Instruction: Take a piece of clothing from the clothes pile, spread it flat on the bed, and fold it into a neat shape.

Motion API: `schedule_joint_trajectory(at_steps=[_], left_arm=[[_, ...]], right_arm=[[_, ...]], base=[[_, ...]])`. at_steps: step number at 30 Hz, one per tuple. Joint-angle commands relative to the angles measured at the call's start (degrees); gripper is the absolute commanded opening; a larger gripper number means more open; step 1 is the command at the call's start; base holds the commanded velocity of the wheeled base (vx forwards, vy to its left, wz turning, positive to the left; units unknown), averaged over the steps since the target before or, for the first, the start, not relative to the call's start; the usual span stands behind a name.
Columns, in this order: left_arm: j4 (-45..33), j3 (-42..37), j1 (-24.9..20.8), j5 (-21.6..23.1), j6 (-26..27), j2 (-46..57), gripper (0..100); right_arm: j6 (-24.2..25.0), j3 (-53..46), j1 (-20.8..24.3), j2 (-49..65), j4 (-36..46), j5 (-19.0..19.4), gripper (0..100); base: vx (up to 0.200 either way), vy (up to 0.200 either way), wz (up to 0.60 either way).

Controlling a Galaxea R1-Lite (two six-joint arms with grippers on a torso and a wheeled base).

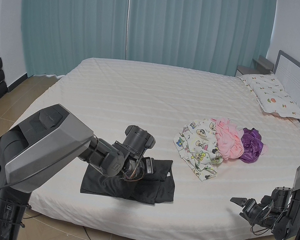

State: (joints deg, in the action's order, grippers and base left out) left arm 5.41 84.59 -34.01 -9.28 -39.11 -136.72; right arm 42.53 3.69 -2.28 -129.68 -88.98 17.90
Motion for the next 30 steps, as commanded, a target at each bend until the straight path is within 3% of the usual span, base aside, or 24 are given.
schedule_joint_trajectory(at_steps=[1, 8, 9, 20, 25, 29, 30], left_arm=[[-0.1, 2.3, -0.4, -0.7, -1.1, -2.0, 0], [0.0, 5.6, -0.9, -0.8, -2.5, -4.2, 0], [0.3, 5.9, -0.9, -0.7, -3.2, -4.3, 100], [0.7, 2.5, -0.4, 0.7, -8.2, 0.6, 100], [0.7, -3.6, 1.7, 7.8, -14.8, 9.3, 100], [0.7, -8.7, 5.0, 11.3, -15.8, 13.7, 100], [0.7, -11.8, 7.6, 12.4, -16.0, 15.0, 100]], right_arm=[[0.0, 0.0, 0.3, -0.2, -1.0, 0.0, 100], [0.0, 0.0, 0.3, -0.3, -1.0, 0.0, 100], [0.0, 0.0, 0.3, -0.4, -1.0, -0.1, 100], [0.0, -0.4, 0.3, -0.4, -1.0, -0.1, 100], [0.1, -0.7, 0.3, -0.1, -1.0, -0.1, 100], [0.1, -0.7, 0.3, 0.2, -1.0, -0.1, 100], [0.0, -0.6, 0.4, 0.5, -1.0, -0.1, 100]], base=[[0.000, 0.000, 0.00], [0.000, 0.000, 0.00], [0.000, 0.000, 0.00], [0.000, 0.000, 0.00], [0.000, 0.000, 0.00], [0.000, 0.000, 0.00], [0.000, 0.000, 0.00]])
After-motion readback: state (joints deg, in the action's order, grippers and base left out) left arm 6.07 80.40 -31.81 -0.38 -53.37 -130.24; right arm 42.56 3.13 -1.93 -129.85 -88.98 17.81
